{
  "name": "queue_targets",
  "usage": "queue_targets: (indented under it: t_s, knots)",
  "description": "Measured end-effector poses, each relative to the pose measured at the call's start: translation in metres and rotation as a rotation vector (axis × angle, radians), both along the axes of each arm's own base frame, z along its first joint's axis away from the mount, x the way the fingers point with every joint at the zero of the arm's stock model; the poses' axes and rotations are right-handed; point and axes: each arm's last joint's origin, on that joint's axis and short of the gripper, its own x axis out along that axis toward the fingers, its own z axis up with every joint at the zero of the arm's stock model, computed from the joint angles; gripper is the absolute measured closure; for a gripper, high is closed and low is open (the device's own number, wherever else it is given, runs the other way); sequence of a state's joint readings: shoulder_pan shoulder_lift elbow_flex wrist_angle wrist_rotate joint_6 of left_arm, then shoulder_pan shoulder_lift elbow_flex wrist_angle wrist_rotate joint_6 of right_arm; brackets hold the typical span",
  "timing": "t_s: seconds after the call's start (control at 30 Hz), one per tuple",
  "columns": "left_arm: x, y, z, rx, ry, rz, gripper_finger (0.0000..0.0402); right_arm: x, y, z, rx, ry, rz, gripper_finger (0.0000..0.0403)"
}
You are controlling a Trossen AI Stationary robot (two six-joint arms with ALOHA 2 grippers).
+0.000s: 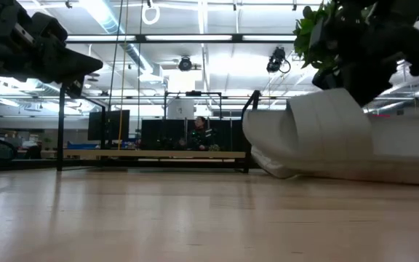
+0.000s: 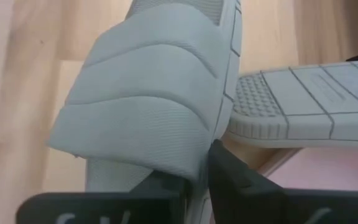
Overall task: Pick and place slides into the shelf
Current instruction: Put the bottom gray slippers on the shelf
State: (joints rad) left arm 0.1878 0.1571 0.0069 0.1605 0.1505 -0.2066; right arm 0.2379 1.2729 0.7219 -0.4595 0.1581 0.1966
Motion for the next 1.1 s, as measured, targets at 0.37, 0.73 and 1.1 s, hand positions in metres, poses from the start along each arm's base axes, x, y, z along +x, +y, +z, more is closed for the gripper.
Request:
queue_targets:
  t_s: [0.37,0.73,1.1]
  knots:
    - [0.0,0.0,0.0,0.04,0.004,0.0,0.037,0.013,0.002,0.04,0.182,-0.41,-0.161,0.0361]
    - [0.0,0.0,0.001,0.034,-0.006,0.001,0.0377,0.043,-0.004,0.068,0.03,-0.931,-0.526,0.0361]
    - [-0.001,0.002,0.012,0.0,-0.124,0.067,0.0365,0.08,-0.01,0.033,0.083,-1.152,-0.879,0.0362]
